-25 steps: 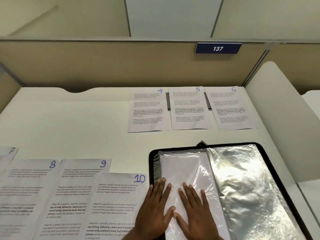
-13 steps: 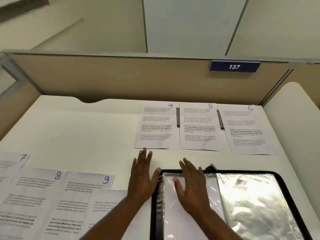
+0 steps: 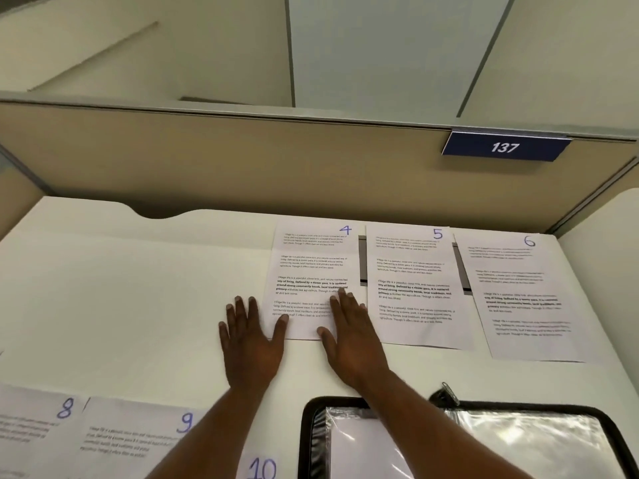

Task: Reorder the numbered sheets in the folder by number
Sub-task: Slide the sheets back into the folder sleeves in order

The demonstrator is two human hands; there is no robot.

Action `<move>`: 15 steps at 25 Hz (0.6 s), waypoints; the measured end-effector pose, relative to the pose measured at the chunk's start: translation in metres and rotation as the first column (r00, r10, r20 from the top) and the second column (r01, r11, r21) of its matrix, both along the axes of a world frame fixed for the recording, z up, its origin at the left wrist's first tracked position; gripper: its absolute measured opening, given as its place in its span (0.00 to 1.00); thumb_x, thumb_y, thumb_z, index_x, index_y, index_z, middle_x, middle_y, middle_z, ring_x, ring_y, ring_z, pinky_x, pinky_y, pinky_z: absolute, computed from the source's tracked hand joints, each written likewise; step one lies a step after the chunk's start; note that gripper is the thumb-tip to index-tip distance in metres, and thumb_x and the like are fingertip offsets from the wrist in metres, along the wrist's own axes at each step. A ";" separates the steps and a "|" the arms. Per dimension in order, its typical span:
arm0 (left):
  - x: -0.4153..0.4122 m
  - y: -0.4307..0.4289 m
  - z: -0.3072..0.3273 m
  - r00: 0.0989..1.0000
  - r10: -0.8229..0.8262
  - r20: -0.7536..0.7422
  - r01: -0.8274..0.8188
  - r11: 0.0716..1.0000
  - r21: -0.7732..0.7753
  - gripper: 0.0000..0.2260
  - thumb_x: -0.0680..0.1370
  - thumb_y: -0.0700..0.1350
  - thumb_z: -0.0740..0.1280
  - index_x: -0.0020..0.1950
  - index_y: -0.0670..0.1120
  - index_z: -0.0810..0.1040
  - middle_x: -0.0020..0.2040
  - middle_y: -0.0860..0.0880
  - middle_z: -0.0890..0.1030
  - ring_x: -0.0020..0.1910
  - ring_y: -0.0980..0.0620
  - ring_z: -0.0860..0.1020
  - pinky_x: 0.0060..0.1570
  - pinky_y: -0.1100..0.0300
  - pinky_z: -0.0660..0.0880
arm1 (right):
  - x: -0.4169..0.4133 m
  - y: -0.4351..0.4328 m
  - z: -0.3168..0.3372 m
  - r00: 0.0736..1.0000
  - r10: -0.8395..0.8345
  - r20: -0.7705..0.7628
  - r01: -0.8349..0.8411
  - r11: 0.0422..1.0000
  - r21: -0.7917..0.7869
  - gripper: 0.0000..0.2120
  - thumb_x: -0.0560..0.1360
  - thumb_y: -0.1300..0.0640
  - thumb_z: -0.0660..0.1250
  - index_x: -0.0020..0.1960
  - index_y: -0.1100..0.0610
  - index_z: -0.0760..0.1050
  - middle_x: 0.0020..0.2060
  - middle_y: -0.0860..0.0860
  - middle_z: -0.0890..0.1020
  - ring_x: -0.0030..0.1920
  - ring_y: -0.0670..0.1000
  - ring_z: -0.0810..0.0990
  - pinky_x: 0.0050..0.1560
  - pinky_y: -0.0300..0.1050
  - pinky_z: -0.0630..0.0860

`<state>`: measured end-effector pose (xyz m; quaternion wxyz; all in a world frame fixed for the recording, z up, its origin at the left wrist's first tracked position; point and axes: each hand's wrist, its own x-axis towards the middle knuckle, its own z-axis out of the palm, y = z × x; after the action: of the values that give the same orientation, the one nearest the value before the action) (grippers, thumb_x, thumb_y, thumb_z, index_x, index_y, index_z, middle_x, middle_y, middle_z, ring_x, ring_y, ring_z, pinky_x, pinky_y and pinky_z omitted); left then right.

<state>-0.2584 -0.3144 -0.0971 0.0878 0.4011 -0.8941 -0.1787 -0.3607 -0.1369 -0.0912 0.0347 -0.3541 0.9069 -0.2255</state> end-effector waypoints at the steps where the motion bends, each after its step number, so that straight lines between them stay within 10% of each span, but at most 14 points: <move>1: -0.001 0.001 0.001 1.000 -0.005 -0.001 0.005 1.000 -0.005 0.42 0.76 0.73 0.46 0.81 0.48 0.60 0.82 0.45 0.56 0.82 0.46 0.51 0.79 0.47 0.46 | 0.001 -0.003 -0.005 1.000 0.006 -0.021 -0.006 1.000 0.008 0.33 0.84 0.40 0.52 0.82 0.58 0.58 0.82 0.54 0.54 0.82 0.52 0.51 0.81 0.50 0.46; 15: 0.009 -0.004 0.003 0.944 0.022 -0.328 0.040 0.983 0.181 0.30 0.76 0.70 0.61 0.71 0.53 0.74 0.70 0.56 0.77 0.75 0.53 0.68 0.79 0.47 0.54 | 0.004 -0.009 -0.019 0.987 0.037 -0.156 -0.035 0.999 0.019 0.28 0.84 0.43 0.56 0.79 0.57 0.65 0.80 0.53 0.63 0.81 0.53 0.60 0.79 0.54 0.55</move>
<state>-0.2493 -0.3180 -0.0942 0.1972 0.3683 -0.8482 -0.3258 -0.3568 -0.1458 -0.1105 -0.0296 -0.3867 0.9022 -0.1888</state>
